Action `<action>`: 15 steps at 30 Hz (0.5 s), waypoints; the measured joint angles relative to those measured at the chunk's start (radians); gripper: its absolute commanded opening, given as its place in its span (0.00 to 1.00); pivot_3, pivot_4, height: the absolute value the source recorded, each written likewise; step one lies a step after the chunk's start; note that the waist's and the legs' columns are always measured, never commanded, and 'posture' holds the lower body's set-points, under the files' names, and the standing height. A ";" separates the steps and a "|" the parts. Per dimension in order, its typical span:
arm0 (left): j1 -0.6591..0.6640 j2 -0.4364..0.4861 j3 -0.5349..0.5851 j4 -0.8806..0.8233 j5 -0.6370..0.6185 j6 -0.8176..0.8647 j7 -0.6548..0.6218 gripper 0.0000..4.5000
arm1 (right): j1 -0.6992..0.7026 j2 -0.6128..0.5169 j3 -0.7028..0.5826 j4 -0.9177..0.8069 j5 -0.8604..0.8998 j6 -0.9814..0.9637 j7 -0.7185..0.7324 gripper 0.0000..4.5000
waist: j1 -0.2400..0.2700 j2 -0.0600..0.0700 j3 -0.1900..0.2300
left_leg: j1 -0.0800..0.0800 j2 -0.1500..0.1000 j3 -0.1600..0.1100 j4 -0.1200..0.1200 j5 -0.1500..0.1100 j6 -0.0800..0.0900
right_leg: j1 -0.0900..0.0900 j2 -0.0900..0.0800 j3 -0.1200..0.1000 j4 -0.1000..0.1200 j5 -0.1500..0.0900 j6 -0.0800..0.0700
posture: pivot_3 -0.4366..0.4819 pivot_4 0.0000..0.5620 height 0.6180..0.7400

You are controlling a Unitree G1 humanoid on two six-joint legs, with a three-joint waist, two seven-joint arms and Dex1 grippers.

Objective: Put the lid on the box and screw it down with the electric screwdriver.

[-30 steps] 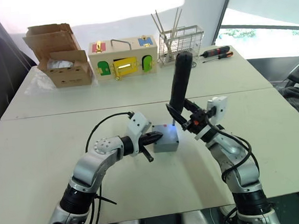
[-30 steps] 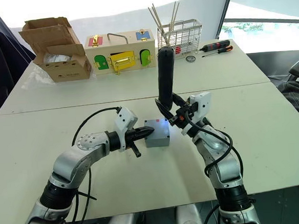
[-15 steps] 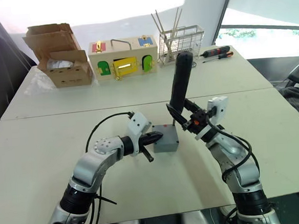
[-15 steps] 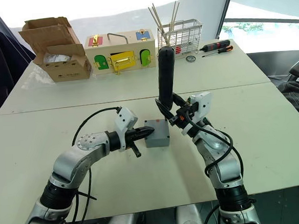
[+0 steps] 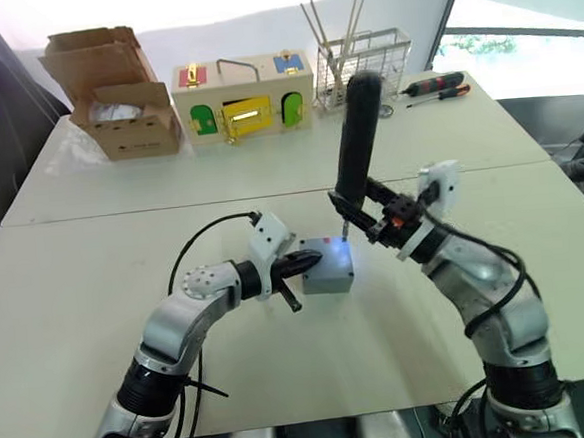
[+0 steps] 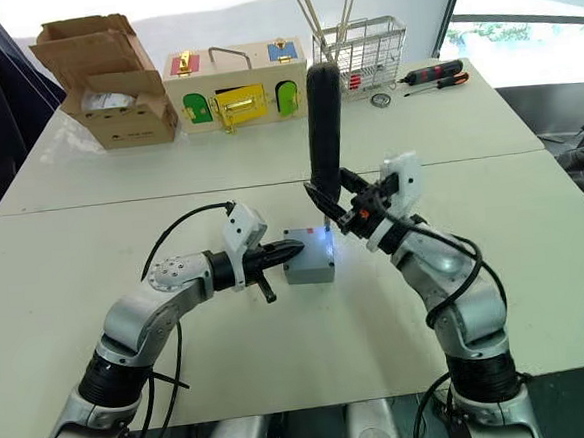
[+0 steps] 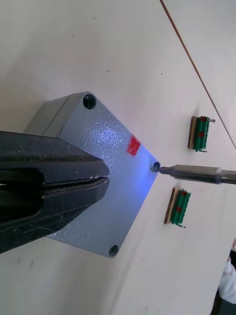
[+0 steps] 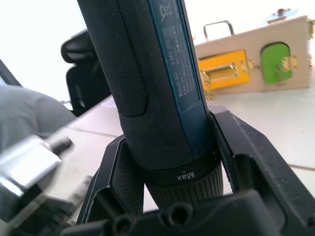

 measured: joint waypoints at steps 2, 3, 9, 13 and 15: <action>-0.002 -0.003 0.002 0.001 -0.002 -0.007 0.000 0.00 | -0.054 -0.021 -0.046 -0.024 0.061 0.043 -0.011 0.39 | 0.001 -0.001 0.004 | 0.000 0.000 0.000 -0.001 0.000 0.000 | 0.000 0.000 0.000 -0.001 0.000 0.000 | 0.48 0.27 0.95; -0.002 -0.004 0.012 0.000 -0.014 -0.006 0.000 0.00 | -0.076 -0.029 -0.069 -0.028 0.095 0.070 -0.017 0.39 | 0.000 -0.002 0.006 | 0.000 0.000 0.000 -0.001 0.000 0.000 | 0.000 0.000 0.000 -0.001 0.000 0.000 | 0.48 0.27 0.95; 0.000 -0.005 0.071 0.001 -0.053 0.013 0.002 0.00 | -0.135 -0.047 -0.160 0.003 0.218 0.219 -0.125 0.39 | -0.001 -0.002 0.015 | -0.007 0.000 0.001 0.000 0.000 0.000 | -0.007 0.000 0.000 0.000 0.000 0.000 | 0.48 0.27 0.95; -0.021 -0.016 0.105 0.004 -0.090 0.017 -0.001 0.00 | -0.199 -0.146 -0.193 0.101 0.244 0.357 -0.185 0.39 | 0.000 0.001 0.022 | -0.018 -0.001 0.002 0.003 0.005 -0.007 | -0.018 -0.001 0.000 0.002 0.002 -0.002 | 0.48 0.27 0.95; -0.055 0.007 0.115 -0.004 -0.111 0.031 -0.024 0.00 | -0.249 -0.301 -0.242 0.189 0.247 0.451 -0.182 0.39 | 0.015 0.003 0.026 | -0.020 -0.002 0.002 0.005 0.005 -0.007 | -0.018 -0.001 0.000 0.001 0.002 -0.002 | 0.48 0.27 0.95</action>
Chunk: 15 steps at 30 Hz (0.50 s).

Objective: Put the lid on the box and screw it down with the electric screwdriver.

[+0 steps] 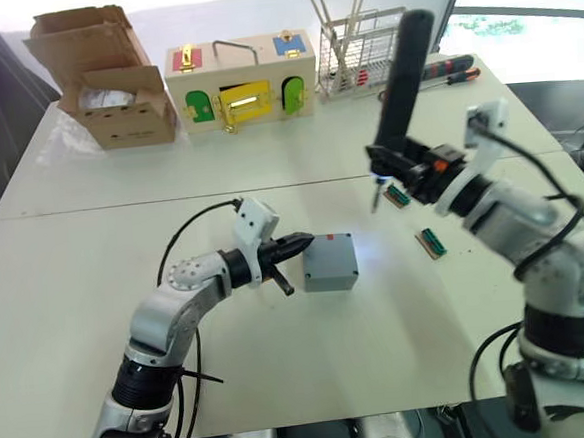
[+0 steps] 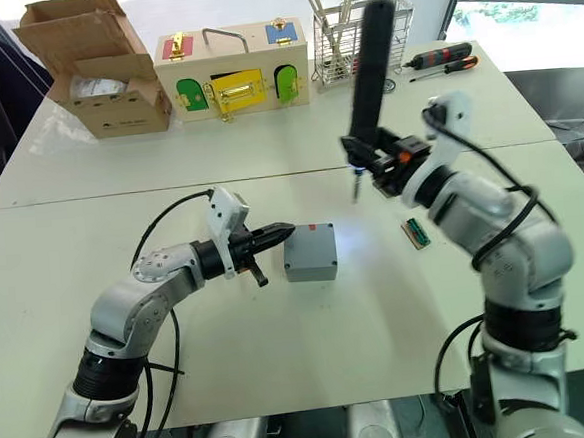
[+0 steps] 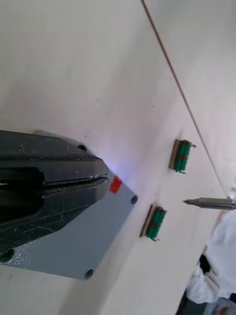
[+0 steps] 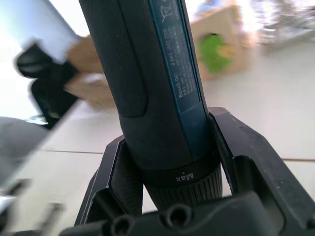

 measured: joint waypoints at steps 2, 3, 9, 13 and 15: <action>-0.012 0.039 0.008 -0.029 -0.020 0.008 -0.029 0.00 | -0.023 -0.140 -0.049 0.085 -0.013 0.062 0.021 0.39 | 0.010 0.001 0.000 | -0.002 0.000 0.000 0.000 0.000 0.001 | 0.000 0.000 -0.001 -0.002 0.000 0.000 | 0.48 0.27 0.95; -0.019 0.060 0.004 -0.043 -0.030 0.019 -0.052 0.00 | -0.024 -0.232 -0.055 0.132 -0.029 0.078 0.054 0.39 | 0.011 0.001 0.001 | -0.002 0.000 0.000 -0.001 -0.001 0.001 | -0.001 0.000 -0.001 -0.003 0.000 0.000 | 0.48 0.27 0.95; -0.045 0.081 -0.045 -0.102 -0.067 0.039 -0.121 0.00 | -0.039 -0.473 0.019 0.327 -0.084 0.185 0.214 0.39 | -0.009 0.002 0.001 | -0.003 0.001 0.004 -0.002 -0.002 0.003 | -0.002 -0.001 0.000 -0.004 0.000 0.000 | 0.48 0.27 0.95; -0.039 0.092 -0.074 -0.161 -0.088 0.049 -0.136 0.00 | -0.001 -0.614 0.162 0.453 -0.087 0.309 0.393 0.39 | -0.002 0.003 0.002 | -0.003 0.001 0.004 0.002 -0.002 0.003 | -0.001 0.000 0.000 -0.002 0.000 0.000 | 0.48 0.27 0.95; -0.030 0.086 -0.095 -0.194 -0.101 0.060 -0.135 0.00 | 0.005 -0.629 0.241 0.508 -0.096 0.334 0.479 0.39 | -0.005 0.003 0.002 | -0.003 0.001 0.004 0.007 -0.004 0.008 | 0.000 0.000 0.000 0.000 0.000 0.000 | 0.48 0.27 0.95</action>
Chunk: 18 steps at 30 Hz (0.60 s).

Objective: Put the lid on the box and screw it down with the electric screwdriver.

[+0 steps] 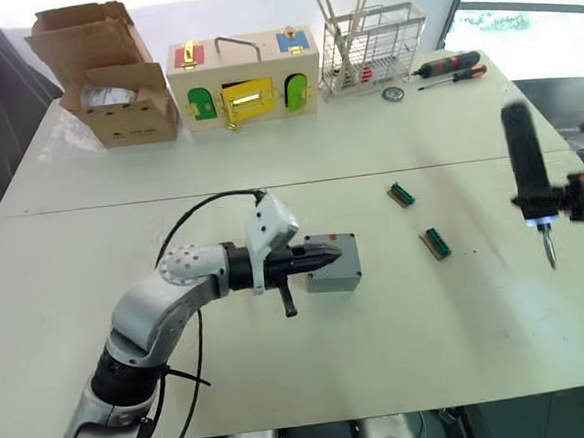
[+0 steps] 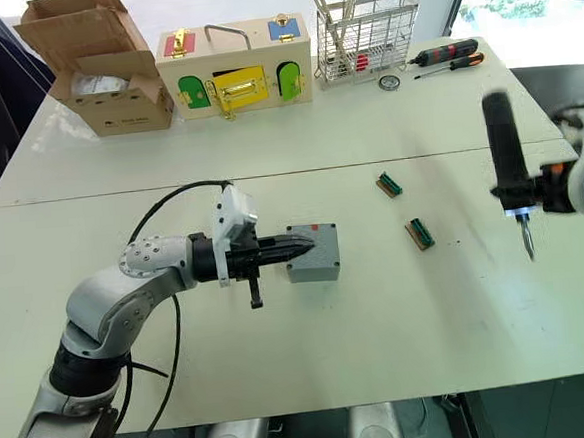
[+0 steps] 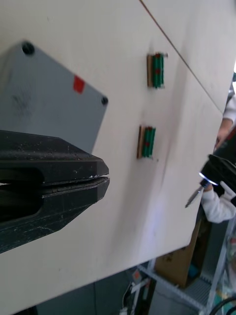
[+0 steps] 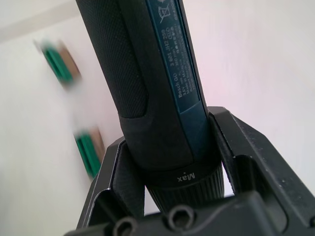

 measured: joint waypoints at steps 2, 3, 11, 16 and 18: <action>0.004 -0.006 -0.030 -0.022 -0.003 0.006 0.008 0.00 | -0.007 0.000 0.073 0.064 -0.022 0.000 0.063 0.39 | 0.000 0.002 0.000 | 0.000 0.000 0.001 0.004 -0.001 0.001 | 0.001 0.000 0.001 0.001 0.001 0.000 | 0.48 0.27 0.95; 0.007 -0.006 -0.037 -0.030 -0.003 0.007 0.010 0.00 | -0.011 0.001 0.102 0.088 -0.038 -0.002 0.083 0.39 | 0.001 0.002 0.001 | 0.000 -0.001 0.001 0.005 -0.001 0.001 | 0.001 0.000 0.002 0.001 0.001 0.000 | 0.48 0.27 0.95; 0.011 0.015 -0.063 -0.071 0.006 0.025 0.065 0.00 | -0.109 0.021 0.281 0.271 -0.204 -0.092 0.234 0.39 | 0.002 0.003 0.000 | 0.000 -0.001 0.001 0.006 0.001 0.000 | 0.001 0.001 0.002 0.002 0.005 0.001 | 0.48 0.27 0.95; 0.053 0.041 -0.063 -0.074 0.006 0.026 0.073 0.00 | -0.170 0.059 0.336 0.373 -0.296 -0.138 0.301 0.39 | 0.003 0.002 0.001 | 0.000 -0.001 0.001 0.006 0.004 -0.004 | 0.001 0.001 0.002 0.002 0.005 0.001 | 0.48 0.27 0.95; 0.060 0.042 -0.054 -0.074 0.003 0.025 0.076 0.00 | -0.207 0.086 0.350 0.416 -0.341 -0.162 0.313 0.63 | 0.002 0.002 0.000 | 0.001 -0.001 0.001 0.007 0.004 -0.004 | 0.002 0.001 0.002 0.002 0.006 0.001 | 0.48 0.27 0.95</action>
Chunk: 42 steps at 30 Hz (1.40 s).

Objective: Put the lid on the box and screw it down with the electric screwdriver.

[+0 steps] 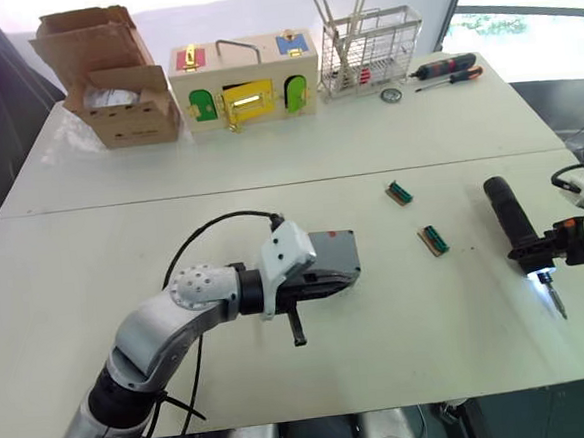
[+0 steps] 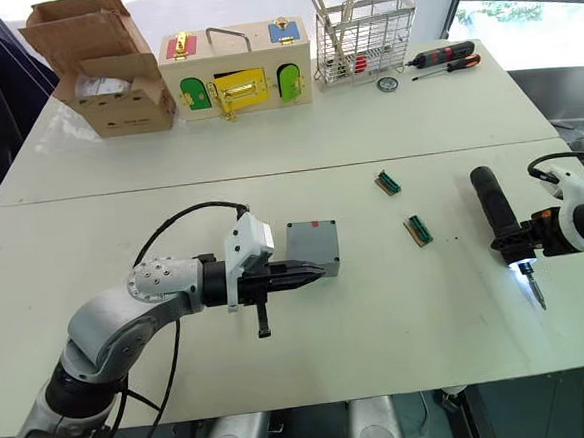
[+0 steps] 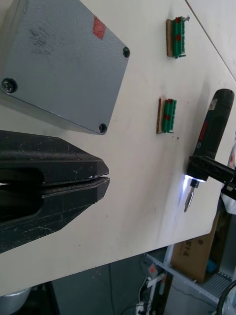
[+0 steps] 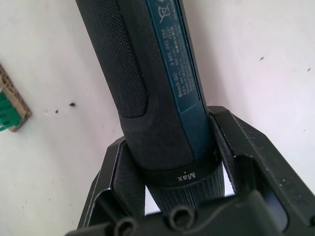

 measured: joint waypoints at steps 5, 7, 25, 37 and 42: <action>0.022 -0.020 0.038 0.010 -0.009 -0.002 0.028 0.00 | -0.030 0.034 0.001 0.031 -0.062 -0.062 0.018 0.99 | 0.002 -0.001 0.000 | 0.003 0.000 0.000 0.000 0.000 0.000 | 0.003 0.000 0.000 0.000 0.002 0.000 | 0.48 0.27 0.95; 0.022 -0.035 0.075 0.032 -0.009 -0.010 0.052 0.00 | -0.022 0.036 -0.007 0.024 -0.079 -0.090 0.017 0.99 | 0.003 -0.001 0.000 | 0.003 0.000 0.000 0.000 0.000 0.000 | 0.003 0.000 0.000 0.000 0.002 0.000 | 0.48 0.27 0.95; 0.202 -0.057 0.240 0.179 0.070 -0.087 0.229 0.00 | 0.591 0.432 -0.359 -1.139 0.204 -0.353 -0.222 0.99 | 0.037 -0.005 -0.002 | 0.004 -0.002 -0.001 0.002 -0.001 0.006 | 0.006 0.000 0.003 -0.001 0.006 0.002 | 0.48 0.27 0.95; 0.081 -0.037 0.057 0.290 0.170 -0.165 0.086 0.00 | 0.665 0.488 -0.243 -1.148 0.128 -0.405 -0.324 0.99 | 0.031 -0.005 -0.003 | 0.005 -0.001 -0.002 0.000 0.002 0.000 | 0.005 0.002 0.001 0.001 0.006 0.002 | 0.48 0.27 0.95; 0.001 -0.077 0.024 0.407 0.224 -0.229 0.043 0.00 | 0.687 0.507 -0.218 -1.158 0.130 -0.367 -0.351 0.99 | 0.030 -0.005 -0.003 | 0.005 -0.001 -0.002 0.000 0.002 0.000 | 0.005 0.002 0.001 0.001 0.006 0.002 | 0.48 0.27 0.95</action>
